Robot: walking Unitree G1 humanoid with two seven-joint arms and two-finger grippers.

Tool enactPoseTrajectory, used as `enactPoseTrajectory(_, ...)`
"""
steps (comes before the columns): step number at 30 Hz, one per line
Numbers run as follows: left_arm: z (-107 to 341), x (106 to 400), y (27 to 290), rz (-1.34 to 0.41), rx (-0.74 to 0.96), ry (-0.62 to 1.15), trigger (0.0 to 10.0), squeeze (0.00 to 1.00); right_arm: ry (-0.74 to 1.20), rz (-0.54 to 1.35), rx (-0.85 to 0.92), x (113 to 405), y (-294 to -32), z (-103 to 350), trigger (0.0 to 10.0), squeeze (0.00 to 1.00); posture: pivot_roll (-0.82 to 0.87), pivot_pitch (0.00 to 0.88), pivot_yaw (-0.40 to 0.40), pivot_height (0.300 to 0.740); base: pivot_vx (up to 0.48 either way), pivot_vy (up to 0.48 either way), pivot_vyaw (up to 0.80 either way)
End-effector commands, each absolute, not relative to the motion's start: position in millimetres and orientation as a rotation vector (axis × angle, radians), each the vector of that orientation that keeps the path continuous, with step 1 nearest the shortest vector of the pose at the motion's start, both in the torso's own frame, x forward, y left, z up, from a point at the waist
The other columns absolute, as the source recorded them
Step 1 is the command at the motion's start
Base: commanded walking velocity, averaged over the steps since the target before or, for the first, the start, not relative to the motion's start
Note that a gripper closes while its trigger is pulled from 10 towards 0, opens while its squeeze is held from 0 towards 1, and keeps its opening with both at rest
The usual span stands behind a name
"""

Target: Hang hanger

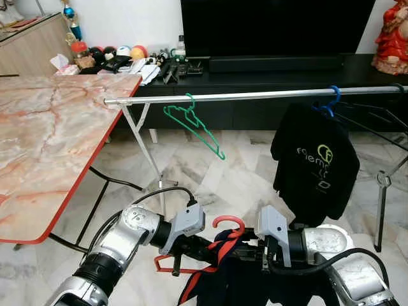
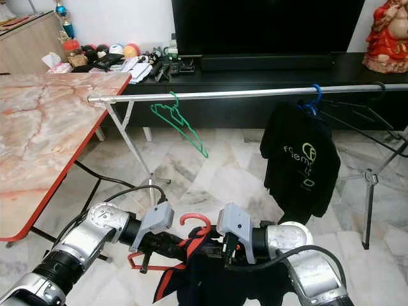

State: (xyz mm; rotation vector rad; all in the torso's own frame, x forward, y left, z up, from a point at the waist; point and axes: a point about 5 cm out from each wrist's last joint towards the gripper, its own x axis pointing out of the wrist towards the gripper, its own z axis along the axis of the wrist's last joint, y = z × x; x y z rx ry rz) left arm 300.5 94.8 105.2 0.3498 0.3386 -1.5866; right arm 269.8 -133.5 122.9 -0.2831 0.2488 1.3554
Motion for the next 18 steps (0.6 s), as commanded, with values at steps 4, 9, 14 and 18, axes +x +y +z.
enactPoseTrajectory(4,103.1,299.5,99.1,-1.568,0.353,0.358,0.0,0.00,0.153,1.392,-0.254,268.1,-128.9,137.9,0.0,0.00,-0.02,0.046,0.088,0.740,0.000,0.000,0.00)
enactPoseTrajectory(9,101.1,298.3,101.7,-1.569,0.352,0.372,0.0,0.00,0.153,1.350,-0.265,270.5,-138.5,141.2,0.0,0.00,-0.02,0.051,0.089,0.740,0.000,0.000,0.00)
enactPoseTrajectory(14,99.3,297.2,102.7,-1.573,0.353,0.386,0.0,0.00,0.171,1.320,-0.275,270.6,-148.7,141.0,0.0,0.00,-0.02,0.056,0.088,0.740,0.000,0.000,0.00)
enactPoseTrajectory(18,97.5,295.4,103.1,-1.580,0.353,0.396,0.0,0.00,0.164,1.312,-0.250,268.8,-152.7,143.3,0.0,0.00,-0.03,0.058,0.088,0.740,0.000,0.000,0.00)
